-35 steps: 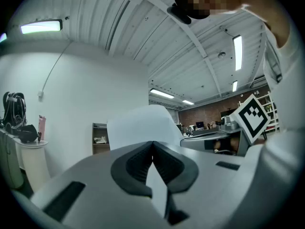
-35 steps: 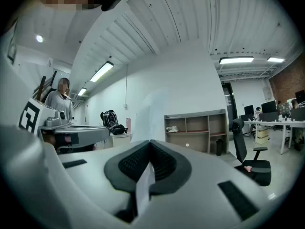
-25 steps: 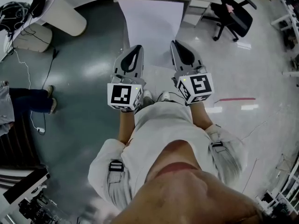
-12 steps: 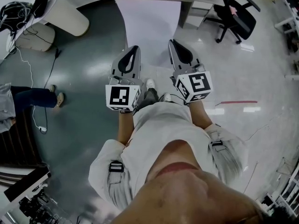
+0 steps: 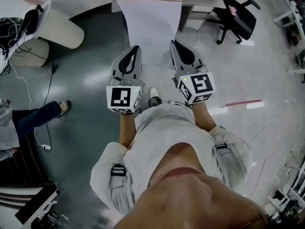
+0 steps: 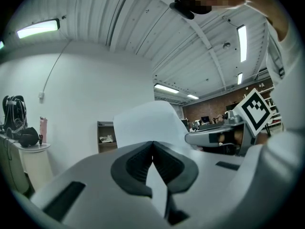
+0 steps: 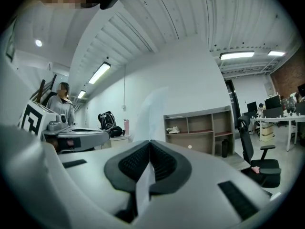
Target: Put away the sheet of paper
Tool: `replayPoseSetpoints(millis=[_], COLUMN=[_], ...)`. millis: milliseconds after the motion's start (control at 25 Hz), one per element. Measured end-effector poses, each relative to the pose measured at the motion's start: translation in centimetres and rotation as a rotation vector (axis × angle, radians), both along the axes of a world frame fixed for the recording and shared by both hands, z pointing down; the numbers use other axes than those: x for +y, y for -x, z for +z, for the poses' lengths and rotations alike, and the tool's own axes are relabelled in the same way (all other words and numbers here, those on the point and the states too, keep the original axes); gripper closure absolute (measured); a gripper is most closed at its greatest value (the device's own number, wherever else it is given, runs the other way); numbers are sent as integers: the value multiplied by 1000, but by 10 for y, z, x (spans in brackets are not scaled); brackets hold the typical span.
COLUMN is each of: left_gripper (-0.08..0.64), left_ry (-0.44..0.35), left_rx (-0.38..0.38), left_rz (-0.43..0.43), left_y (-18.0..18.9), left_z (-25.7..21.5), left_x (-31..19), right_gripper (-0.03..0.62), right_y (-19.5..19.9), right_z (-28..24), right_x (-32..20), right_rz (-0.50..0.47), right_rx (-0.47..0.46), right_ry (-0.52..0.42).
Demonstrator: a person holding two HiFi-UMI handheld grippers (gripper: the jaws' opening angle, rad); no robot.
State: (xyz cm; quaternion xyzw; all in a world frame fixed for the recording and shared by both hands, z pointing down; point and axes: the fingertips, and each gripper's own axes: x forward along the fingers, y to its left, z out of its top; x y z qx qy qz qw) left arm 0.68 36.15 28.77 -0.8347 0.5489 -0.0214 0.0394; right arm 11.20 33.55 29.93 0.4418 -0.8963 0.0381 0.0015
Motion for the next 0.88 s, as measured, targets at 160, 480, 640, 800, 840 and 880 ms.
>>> replayPoseSetpoints(millis=[160,480,640,800,840,880], left_gripper=[538,538,538,538,538,538], left_ry=[10,8,16,23,24,23], left_rx=[7,16,30,42,45,47], left_rz=[21,49,55,56,54,52], left_y=[15,51,64,70,71,72], left_z=[2,2,4,5,5,5], left_x=[-23,-49,-59,-70,-73,-76], right_gripper=[572,572,572,572,572,572], right_y=[16,50,62,68,69,70], right_z=[1,0,2,4,4,4], right_x=[-20,-45,-52,-61,-64,-67], right_rz=[16,55,63,64,61,58], right_rx=[10,29,39,50,55,59], right_ry=[8,8,17,25,25,24])
